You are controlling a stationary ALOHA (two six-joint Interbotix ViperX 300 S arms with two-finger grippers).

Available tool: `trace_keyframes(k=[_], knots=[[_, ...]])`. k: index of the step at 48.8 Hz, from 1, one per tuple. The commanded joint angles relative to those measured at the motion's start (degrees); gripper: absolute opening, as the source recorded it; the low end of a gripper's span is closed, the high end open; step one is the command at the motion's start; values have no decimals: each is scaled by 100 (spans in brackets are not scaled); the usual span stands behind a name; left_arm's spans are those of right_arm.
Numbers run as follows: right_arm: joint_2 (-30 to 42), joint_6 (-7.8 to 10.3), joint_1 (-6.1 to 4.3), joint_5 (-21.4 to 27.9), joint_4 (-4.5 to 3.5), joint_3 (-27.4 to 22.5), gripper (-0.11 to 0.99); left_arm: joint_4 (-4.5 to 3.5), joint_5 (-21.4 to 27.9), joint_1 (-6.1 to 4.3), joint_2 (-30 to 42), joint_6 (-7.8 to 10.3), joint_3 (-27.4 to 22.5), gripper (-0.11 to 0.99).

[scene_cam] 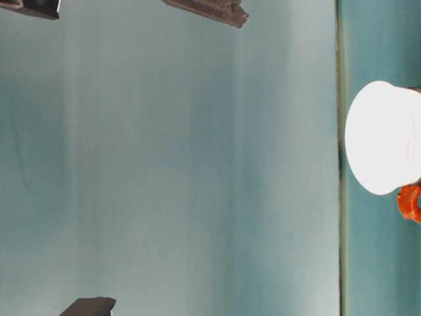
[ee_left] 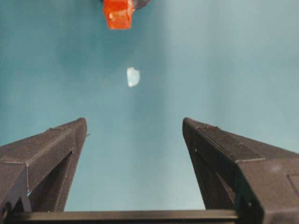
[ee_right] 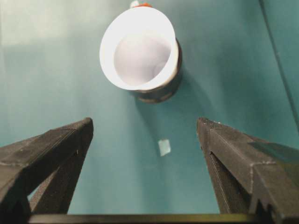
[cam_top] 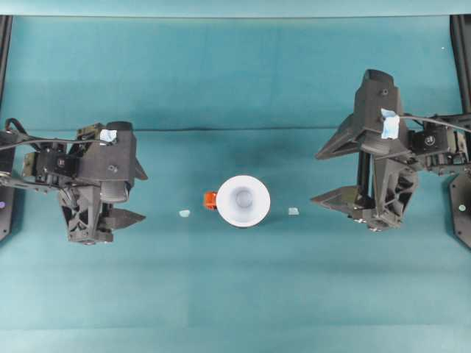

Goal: Put the paper cup into the moved red handle cup holder.

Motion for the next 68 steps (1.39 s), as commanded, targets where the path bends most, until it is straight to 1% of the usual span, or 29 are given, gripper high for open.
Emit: trace_keyframes(k=[1,12,13,14,25,26,27,28,30,31,33,44,45,46,47,48,49,59,60,61,68], knots=[[-70,-18,9,-35,18,-62,93,9,-35,-9,-18,-18,-44,90],[-70,-18,9,-35,18,-44,93,9,-35,-9,-18,-18,-44,90],[-70,-18,18,-35,18,-44,93,26,-35,-9,-18,-18,-44,90],[-70,-18,9,-35,18,-44,93,9,-35,-9,-18,-18,-44,90],[-79,-18,9,-35,26,-9,93,9,-35,-9,-18,-18,-44,90],[-79,-18,9,-35,26,-9,93,26,-35,-9,-18,-18,-53,90],[-70,-18,9,-35,26,0,93,9,-35,-9,-18,-18,-44,90],[-79,-18,9,-35,35,-9,93,9,-35,-9,-18,-18,-44,90],[-70,-18,18,-35,26,0,93,9,-35,-9,-18,-18,-44,90],[-79,-18,18,-35,35,-9,93,9,-35,-9,-18,-18,-44,90],[-70,-18,9,-35,26,-9,93,9,-35,-9,-18,-18,-44,90],[-70,-18,18,-44,35,9,93,9,-35,-9,-9,-18,-53,90],[-79,-18,9,-44,26,9,93,9,-35,-9,-18,-18,-53,90],[-79,-18,9,-44,35,9,93,26,-35,-9,-18,-18,-44,90],[-70,-18,9,-44,35,18,93,26,-35,-9,-18,-18,-44,90],[-79,-18,9,-44,26,18,93,9,-35,-9,-18,-18,-44,90],[-79,-18,9,-53,35,9,93,9,-35,-9,-18,-18,-44,90],[-70,-18,18,-44,26,18,93,9,-35,-9,-18,-18,-53,90],[-79,-18,9,-44,35,18,93,26,-35,-9,-18,-18,-44,90],[-79,-18,9,-44,35,18,93,9,-35,-9,-18,-18,-44,90],[-70,-18,9,-44,26,26,93,9,-35,-9,-18,-18,-53,90]])
